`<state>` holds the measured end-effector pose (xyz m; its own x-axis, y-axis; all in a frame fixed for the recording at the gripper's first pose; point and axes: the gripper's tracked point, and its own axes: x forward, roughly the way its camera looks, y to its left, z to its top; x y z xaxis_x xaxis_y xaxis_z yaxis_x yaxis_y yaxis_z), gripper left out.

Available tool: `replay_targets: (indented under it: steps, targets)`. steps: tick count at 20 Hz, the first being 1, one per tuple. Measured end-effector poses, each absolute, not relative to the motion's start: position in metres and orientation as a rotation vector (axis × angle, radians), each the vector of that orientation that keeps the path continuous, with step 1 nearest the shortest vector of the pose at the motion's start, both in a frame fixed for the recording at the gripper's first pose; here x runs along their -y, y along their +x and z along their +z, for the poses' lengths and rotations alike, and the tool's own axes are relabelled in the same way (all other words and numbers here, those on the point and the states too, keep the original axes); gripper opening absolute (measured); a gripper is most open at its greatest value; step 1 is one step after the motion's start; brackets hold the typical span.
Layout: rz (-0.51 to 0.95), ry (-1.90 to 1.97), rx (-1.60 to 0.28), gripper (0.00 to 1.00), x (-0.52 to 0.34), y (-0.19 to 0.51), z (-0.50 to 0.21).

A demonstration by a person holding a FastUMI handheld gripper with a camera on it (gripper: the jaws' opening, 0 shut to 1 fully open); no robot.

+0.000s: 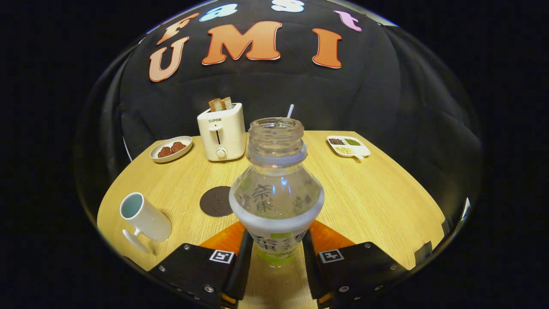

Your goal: Take the bottle from table, then pour the juice into the cup, finally place the bottle on the coaster

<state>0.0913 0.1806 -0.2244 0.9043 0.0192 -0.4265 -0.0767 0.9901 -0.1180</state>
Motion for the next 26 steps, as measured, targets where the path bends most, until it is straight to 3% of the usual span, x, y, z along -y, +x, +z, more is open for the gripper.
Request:
replay_targets:
  steps: [11,26]
  targets:
    - [-0.032,-0.482,-0.354,0.57,-0.221,0.063,-0.155]
    - [-0.023,-1.163,-0.255,0.57,-0.31,0.063,-0.156]
